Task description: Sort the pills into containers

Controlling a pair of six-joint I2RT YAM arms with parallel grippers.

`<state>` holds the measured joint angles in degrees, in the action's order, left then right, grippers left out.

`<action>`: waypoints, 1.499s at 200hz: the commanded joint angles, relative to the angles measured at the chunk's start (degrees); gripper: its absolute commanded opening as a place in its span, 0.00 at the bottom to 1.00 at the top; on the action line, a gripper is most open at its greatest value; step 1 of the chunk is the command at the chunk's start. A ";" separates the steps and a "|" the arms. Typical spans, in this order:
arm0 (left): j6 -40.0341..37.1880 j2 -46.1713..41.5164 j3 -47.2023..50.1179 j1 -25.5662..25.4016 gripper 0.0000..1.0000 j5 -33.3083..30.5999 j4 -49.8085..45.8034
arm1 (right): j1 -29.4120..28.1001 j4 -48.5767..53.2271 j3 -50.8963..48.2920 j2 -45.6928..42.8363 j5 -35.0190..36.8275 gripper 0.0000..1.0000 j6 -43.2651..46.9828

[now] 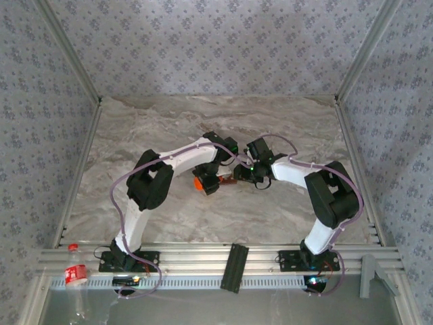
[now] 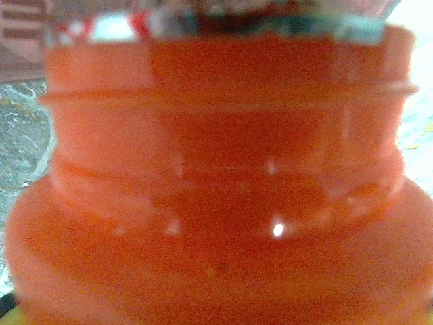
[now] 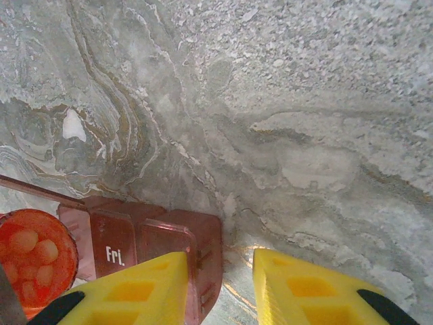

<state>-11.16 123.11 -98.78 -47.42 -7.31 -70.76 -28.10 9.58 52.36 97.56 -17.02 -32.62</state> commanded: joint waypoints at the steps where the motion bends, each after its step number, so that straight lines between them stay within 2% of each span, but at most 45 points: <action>1: -0.97 0.02 -2.49 -0.83 0.00 -2.24 -2.27 | 0.40 0.35 -0.56 0.17 -0.83 0.33 -0.78; 137: -2.05 2.03 -2.53 -2.68 0.00 -9.49 -3.60 | 0.48 -0.38 -1.38 -0.30 -1.02 0.33 -1.15; 209: -2.04 2.27 -2.82 -2.88 0.00 -9.75 -3.42 | 0.73 -0.33 -1.85 -1.11 -1.05 0.33 -1.11; 300: -2.91 -0.14 -2.57 -2.86 0.00 -13.38 -3.86 | 0.90 -0.42 -2.08 -1.26 -1.09 0.33 -1.19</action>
<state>-13.04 125.03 -100.47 -49.95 -18.72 -72.23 -27.62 8.08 51.24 97.25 -17.87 -33.26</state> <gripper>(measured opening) 0.547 0.328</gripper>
